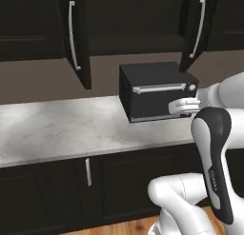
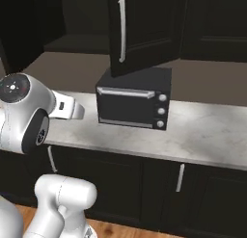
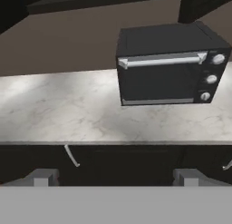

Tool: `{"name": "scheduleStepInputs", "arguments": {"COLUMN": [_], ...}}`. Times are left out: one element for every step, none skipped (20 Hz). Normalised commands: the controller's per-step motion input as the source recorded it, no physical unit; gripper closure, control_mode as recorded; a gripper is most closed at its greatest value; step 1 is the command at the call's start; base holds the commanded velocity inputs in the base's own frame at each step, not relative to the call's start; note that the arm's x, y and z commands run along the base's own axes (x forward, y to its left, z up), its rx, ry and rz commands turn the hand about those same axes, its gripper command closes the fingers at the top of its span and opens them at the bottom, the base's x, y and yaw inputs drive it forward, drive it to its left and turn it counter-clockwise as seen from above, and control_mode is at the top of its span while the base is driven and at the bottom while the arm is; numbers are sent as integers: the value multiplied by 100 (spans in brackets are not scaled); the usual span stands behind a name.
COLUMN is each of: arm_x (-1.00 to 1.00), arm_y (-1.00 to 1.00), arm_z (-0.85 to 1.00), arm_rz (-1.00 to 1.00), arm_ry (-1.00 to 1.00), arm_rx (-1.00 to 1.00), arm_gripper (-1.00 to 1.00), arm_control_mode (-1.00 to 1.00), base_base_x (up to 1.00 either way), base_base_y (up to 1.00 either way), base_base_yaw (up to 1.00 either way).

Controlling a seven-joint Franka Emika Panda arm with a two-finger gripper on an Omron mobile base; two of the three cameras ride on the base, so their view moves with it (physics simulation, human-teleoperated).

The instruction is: Close all open cabinet doors.

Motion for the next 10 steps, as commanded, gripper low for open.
{"name": "scheduleStepInputs", "arguments": {"arm_x": [0,0,0,0,0,0,0,0,0,0], "arm_y": [0,0,0,0,0,0,0,0,0,0], "arm_z": [0,0,0,0,0,0,0,0,0,0], "arm_rz": [0,0,0,0,0,0,0,0,0,0], "arm_ry": [0,0,0,0,0,0,0,0,0,0], "arm_rx": [0,0,0,0,0,0,0,0,0,0], "arm_gripper": [-100,-100,-100,-100,-100,-100,-100,-100,-100,-100], "arm_control_mode": [100,100,100,100,100,100,100,100,100,100], "base_base_x": [50,58,63,59,57,55,57,63,66,68], "base_base_y": [53,51,49,48,47,46,36,28,11,6], "base_base_yaw": [-13,-11,-9,-9,-8,-5,0,0,-5,-10]}}
